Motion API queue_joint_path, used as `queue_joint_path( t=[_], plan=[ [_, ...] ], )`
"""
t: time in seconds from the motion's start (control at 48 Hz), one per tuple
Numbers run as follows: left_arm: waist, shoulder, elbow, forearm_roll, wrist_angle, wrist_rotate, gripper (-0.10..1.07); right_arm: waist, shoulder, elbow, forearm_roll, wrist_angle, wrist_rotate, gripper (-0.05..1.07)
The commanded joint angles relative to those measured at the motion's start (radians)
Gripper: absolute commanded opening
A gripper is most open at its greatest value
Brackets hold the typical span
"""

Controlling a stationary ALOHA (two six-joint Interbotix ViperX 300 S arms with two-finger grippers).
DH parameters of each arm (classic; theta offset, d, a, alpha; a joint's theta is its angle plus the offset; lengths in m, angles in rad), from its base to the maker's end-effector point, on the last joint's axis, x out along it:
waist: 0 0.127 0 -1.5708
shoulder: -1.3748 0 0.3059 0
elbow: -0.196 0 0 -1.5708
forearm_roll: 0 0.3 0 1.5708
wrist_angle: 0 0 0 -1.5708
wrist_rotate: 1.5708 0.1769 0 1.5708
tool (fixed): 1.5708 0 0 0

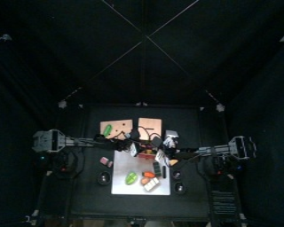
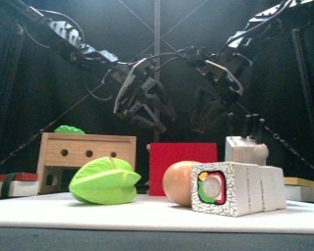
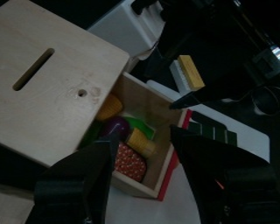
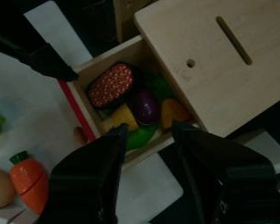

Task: Close drawer

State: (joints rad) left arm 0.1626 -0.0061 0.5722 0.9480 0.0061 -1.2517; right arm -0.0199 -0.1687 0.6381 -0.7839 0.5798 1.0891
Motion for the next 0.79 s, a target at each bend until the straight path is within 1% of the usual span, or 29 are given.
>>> queue_joint_path(
  t=[0.0, 0.021, 0.417, 0.771],
  plan=[
    [-0.011, -0.049, 0.005, 0.006, -0.006, 0.000, 0.87, 0.002, -0.012, -0.014, 0.006, -0.003, 0.000, 0.82],
    [0.244, -0.103, -0.005, 0.058, -0.092, 0.003, 0.86, -0.302, -0.238, 0.107, 0.071, -0.537, -0.178, 0.81],
    [0.245, -0.106, -0.008, 0.058, -0.092, 0.003, 0.86, -0.296, -0.245, 0.110, 0.071, -0.537, -0.178, 0.81],
    [0.244, -0.126, 0.017, 0.058, -0.089, 0.003, 0.86, -0.284, -0.259, 0.121, 0.072, -0.537, -0.178, 0.81]
  ],
)
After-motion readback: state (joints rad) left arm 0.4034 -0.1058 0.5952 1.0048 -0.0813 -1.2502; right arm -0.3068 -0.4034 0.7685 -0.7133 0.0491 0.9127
